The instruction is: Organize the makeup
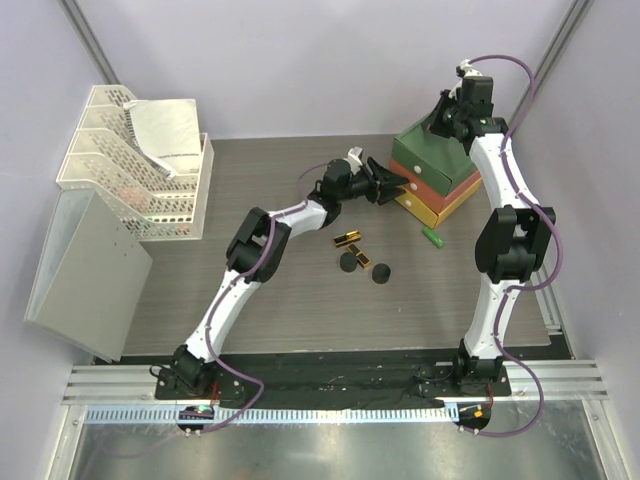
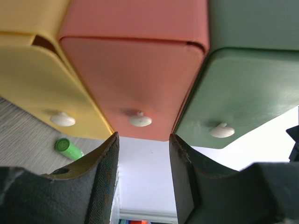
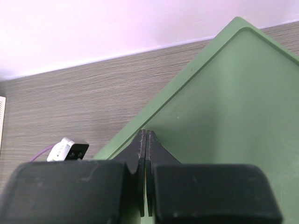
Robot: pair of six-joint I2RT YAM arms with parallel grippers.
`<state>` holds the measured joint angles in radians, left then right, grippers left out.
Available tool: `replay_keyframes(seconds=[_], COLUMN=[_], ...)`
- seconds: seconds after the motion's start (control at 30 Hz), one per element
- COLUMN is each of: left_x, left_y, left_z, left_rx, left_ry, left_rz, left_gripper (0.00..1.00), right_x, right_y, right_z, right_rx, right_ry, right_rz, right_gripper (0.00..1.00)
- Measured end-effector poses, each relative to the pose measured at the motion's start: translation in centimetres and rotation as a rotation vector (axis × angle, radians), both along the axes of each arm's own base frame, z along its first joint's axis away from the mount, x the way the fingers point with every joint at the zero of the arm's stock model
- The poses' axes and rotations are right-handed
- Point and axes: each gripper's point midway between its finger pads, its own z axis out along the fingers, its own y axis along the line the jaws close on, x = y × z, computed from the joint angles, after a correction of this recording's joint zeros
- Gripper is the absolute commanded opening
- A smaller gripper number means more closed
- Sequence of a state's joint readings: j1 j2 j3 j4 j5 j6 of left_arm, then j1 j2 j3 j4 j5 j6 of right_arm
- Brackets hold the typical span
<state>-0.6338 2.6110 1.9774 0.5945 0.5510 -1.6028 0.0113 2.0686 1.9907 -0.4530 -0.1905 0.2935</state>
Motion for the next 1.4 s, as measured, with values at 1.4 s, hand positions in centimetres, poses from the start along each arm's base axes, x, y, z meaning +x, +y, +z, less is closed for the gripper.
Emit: replay_keyframes(seconds=[1.4], left_x=[0.5], left_y=[-2.4], left_z=[-0.4], left_rx=[-0.024], left_ry=[-0.003], left_rz=[0.019], left_gripper=[0.32], right_x=[-0.2], right_y=[-0.1], right_z=[0.1], right_rx=[-0.003], right_ry=[-0.009], right_rz=[-0.004], right_gripper=[0.01])
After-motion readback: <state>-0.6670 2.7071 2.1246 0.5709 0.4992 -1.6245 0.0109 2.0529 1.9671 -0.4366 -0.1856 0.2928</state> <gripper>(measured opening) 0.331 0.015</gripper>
